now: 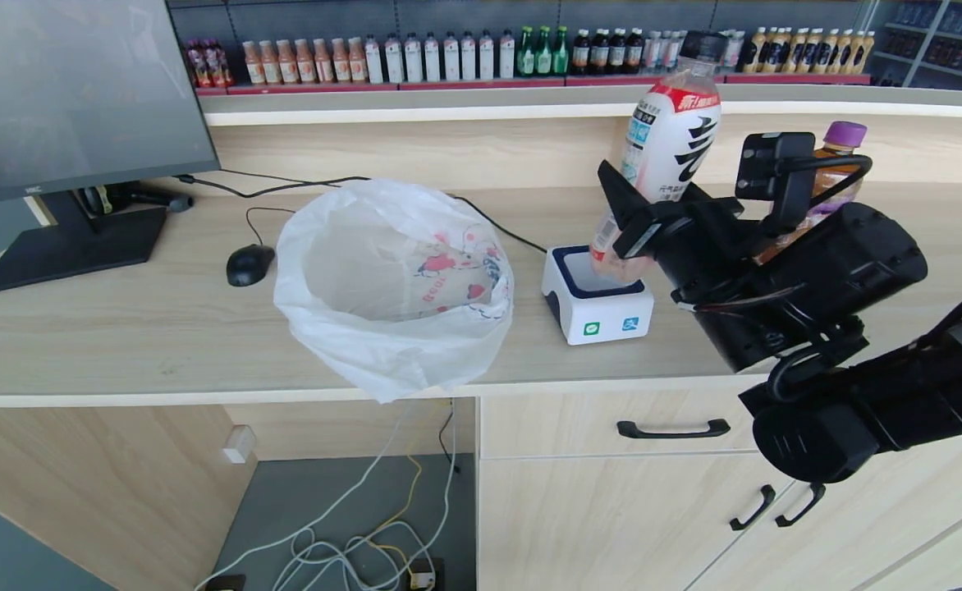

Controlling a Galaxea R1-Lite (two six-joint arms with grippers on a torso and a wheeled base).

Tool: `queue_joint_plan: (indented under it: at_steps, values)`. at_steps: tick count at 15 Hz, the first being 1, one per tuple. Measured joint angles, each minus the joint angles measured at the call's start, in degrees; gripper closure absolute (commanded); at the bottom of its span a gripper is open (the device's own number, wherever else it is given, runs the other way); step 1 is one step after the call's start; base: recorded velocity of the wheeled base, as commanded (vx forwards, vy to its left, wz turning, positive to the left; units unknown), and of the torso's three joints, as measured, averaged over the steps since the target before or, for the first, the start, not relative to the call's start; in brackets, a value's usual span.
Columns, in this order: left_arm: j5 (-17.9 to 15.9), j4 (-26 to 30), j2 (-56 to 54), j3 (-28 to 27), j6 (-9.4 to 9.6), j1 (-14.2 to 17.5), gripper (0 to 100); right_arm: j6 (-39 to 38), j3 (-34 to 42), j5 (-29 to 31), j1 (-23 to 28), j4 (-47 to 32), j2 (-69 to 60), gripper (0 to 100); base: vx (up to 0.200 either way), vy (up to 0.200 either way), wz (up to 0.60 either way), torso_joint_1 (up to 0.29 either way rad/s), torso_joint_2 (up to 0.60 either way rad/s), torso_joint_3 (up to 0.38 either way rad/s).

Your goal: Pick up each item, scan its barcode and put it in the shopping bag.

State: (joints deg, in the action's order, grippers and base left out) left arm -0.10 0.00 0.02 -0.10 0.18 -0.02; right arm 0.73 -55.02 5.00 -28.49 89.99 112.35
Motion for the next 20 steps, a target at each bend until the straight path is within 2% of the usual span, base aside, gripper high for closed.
queue_joint_plan:
  at_steps: [15,19,20]
  values:
    - [0.00,0.00,0.00,0.00,0.00,0.02,0,-0.63,-5.27,0.15,0.38,0.02,0.09,100,0.000,0.200,0.00,0.003,0.00,0.003]
    - [0.00,0.00,0.00,0.00,0.13,0.02,0,-0.68,-6.14,2.61,0.38,-0.05,0.35,100,0.000,0.200,0.00,0.006,0.00,0.002]
    - [0.00,0.00,0.00,0.00,0.22,0.02,0,-0.62,-6.34,2.63,0.38,-0.02,0.39,100,0.000,0.000,0.00,0.000,0.00,0.000]
